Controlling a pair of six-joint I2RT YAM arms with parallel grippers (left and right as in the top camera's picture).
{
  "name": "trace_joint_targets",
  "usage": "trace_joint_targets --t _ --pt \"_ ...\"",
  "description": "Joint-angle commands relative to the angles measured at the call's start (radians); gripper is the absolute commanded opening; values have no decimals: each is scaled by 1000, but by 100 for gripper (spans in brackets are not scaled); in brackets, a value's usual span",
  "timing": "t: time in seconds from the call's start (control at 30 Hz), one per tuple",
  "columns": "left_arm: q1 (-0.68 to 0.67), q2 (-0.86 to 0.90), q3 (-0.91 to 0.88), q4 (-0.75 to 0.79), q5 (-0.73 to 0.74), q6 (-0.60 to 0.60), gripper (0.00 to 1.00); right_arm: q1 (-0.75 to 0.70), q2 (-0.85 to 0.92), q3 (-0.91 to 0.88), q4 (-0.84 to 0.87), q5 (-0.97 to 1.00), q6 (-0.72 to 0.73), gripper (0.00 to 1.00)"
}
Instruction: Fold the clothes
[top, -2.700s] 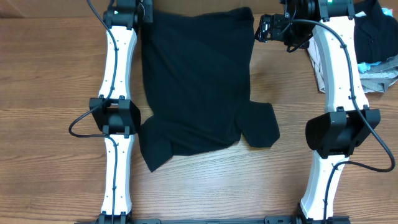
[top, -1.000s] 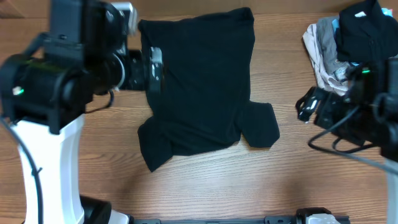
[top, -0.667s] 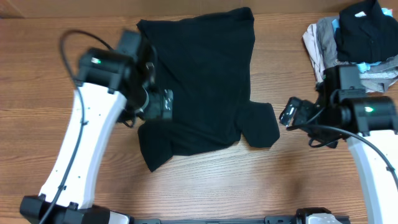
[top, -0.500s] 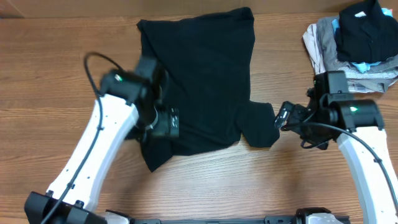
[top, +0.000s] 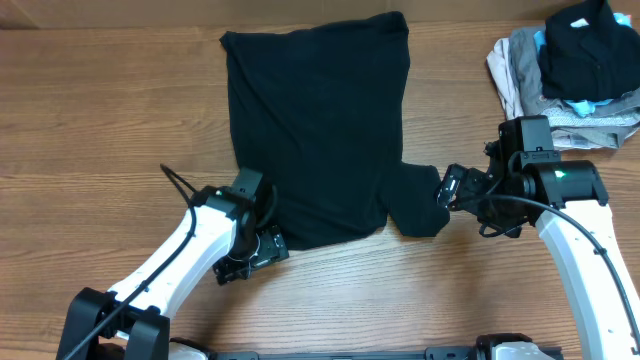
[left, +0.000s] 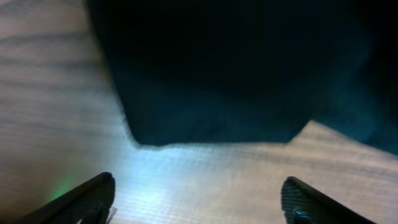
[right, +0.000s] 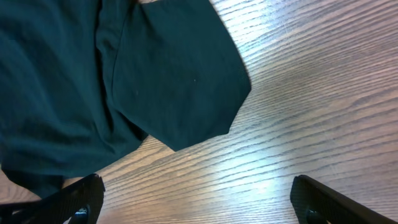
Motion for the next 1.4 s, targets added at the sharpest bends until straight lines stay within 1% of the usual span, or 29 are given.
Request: trace_joint_targets --t 0.0,0.03,0.07,0.13,0.17,0.43,0.57,0.63,0.67,0.73,0.77,0.8,0.87,1.0,1.1,1.23,1.37 --pt "24 -23 -59 78 6 -75 81 -3 -2 0 7 -6 -26 100" --pt "34 -22 -74 102 3 -76 74 -3 -2 0 8 -6 -26 100" --pt "45 -22 -89 120 -4 -76 69 -3 -2 0 8 -6 -26 100" --pt "66 -22 -112 134 -23 -75 63 -3 -3 0 8 -6 -26 100" --pt "76 -21 -122 134 -37 -67 61 -3 -3 0 9 -6 -26 100" --pt "121 -21 -146 140 -159 -48 61 -3 -3 0 22 -6 -25 100" --pt "122 -20 -146 166 -226 -45 51 -3 -2 0 29 -6 -25 100" --pt "122 -18 -146 194 -245 -45 48 -3 -2 0 31 -6 -25 100" --pt "122 -17 -146 209 -246 -45 45 -3 -3 0 31 -6 -25 100" --pt "122 -16 -146 232 -246 -45 37 -3 -3 0 31 -6 -25 100" --pt "122 -16 -146 238 -246 -45 32 -3 -3 0 31 -6 -25 100" --pt "122 -15 -146 242 -246 -45 24 -3 -3 0 31 -6 -25 100" --pt "122 -13 -146 243 -247 -36 4 -3 -3 0 34 -4 -25 100" --pt "165 -14 -131 221 -246 -10 5 -3 16 0 52 29 3 100" --pt "230 -22 -81 140 -251 41 4 -3 55 0 56 25 3 100" --pt "327 -42 0 43 -292 105 4 -3 127 0 56 11 2 100" --pt "423 -55 56 29 -299 120 4 -3 190 0 62 -3 2 100"
